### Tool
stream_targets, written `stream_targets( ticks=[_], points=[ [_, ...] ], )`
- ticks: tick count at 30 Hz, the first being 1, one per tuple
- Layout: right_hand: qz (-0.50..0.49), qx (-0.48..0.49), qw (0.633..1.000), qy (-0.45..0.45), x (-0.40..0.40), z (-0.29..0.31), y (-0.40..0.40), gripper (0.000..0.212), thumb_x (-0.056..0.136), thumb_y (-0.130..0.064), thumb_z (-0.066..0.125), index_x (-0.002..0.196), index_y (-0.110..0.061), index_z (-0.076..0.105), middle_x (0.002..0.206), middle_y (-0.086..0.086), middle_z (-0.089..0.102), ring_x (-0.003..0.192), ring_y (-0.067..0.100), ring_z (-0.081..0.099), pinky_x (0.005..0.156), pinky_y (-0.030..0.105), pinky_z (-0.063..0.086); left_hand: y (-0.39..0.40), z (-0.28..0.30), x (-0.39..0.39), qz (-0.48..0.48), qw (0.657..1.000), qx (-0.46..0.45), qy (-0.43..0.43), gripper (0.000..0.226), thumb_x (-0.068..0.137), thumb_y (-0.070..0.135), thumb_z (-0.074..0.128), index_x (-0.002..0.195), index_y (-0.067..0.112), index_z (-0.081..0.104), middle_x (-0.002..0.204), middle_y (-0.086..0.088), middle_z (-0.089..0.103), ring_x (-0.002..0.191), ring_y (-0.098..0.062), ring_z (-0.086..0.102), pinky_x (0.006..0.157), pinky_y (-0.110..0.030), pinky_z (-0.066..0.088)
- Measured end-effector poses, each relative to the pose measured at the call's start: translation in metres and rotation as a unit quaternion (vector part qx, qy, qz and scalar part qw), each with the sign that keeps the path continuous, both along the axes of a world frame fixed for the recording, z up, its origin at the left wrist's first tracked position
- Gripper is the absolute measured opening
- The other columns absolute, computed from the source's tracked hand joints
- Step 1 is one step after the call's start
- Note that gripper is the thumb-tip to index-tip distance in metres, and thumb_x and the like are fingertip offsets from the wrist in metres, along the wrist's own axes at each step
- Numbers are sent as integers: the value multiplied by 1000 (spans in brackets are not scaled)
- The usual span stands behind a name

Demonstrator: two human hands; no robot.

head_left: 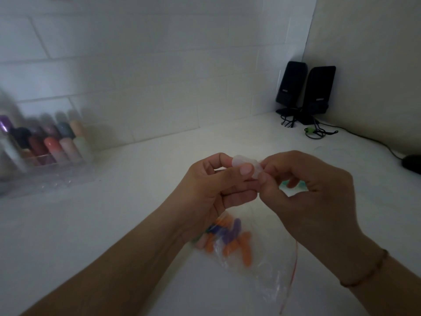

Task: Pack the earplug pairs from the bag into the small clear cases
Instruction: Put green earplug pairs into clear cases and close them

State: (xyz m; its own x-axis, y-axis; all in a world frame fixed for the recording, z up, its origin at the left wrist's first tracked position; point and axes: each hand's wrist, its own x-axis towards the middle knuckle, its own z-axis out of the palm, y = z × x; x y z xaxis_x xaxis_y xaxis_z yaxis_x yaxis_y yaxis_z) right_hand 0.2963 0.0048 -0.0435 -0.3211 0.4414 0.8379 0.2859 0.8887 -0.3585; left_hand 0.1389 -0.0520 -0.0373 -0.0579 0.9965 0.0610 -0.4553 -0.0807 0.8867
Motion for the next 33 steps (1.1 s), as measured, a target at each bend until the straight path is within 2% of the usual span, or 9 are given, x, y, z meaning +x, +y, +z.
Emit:
stream_targets(
  ticks=[4,9,15,18,21,24,27,30,33],
  points=[
    [-12,2,1000,3,-1,-1,0,12,81,-22,64,71,-15,67,68,-7,65,59,6,59,52,31,46,1,-1,0,-9,1000,1,-6,41,72,14,70,107,-1,56,83,-15,73,70,-19,73,61,-24,59],
    [-21,-11,1000,-2,0,2,3,10,83,-21,71,76,-14,69,72,-7,67,62,6,60,54,27,48,2,-5,-1,-35,999,-3,22,18,70,3,71,84,5,60,80,-12,72,71,-21,73,64,-26,60],
    [61,-93,994,-16,5,9,6,20,90,-40,53,105,-31,63,88,-21,66,77,-7,64,60,5,46,2,-4,-9,-138,981,40,133,43,74,4,73,114,-4,59,97,-15,73,85,-27,72,74,-30,57],
    [120,-122,985,-39,10,11,11,26,89,-44,54,112,-32,61,104,-19,64,89,4,65,62,22,54,2,-1,-22,-182,981,26,62,45,70,5,80,112,3,65,103,-19,71,88,-28,72,74,-29,59],
    [166,-140,976,-5,27,23,21,12,82,-33,60,93,-30,65,120,-10,60,104,14,60,68,30,56,5,3,-37,-97,995,-21,-3,44,71,0,75,113,3,64,106,-22,70,88,-28,73,72,-30,60],
    [208,-163,947,-181,53,33,35,6,72,-37,63,72,-33,68,133,-17,53,122,9,50,82,25,52,10,3,-47,5,998,-57,3,34,81,-3,63,114,3,59,101,-17,71,82,-24,72,71,-29,60],
    [211,-155,882,-392,68,29,47,16,71,-58,63,82,-49,71,151,-28,26,142,1,21,106,40,31,12,2,-54,68,993,-87,51,19,92,3,53,110,6,60,86,-9,67,65,-17,65,61,-26,57],
    [202,-175,837,-477,68,21,48,27,73,-74,53,95,-63,65,152,-39,0,143,-7,-10,114,43,11,10,1,-63,94,964,-103,228,18,91,11,62,108,11,63,74,-1,61,60,-13,58,57,-25,50],
    [186,-210,807,-519,67,19,47,42,67,-86,45,102,-68,59,148,-44,-12,139,-12,-21,117,44,6,4,2,-70,80,898,-135,412,27,80,24,77,104,18,67,77,-4,64,62,-12,61,59,-26,53]
  ],
)
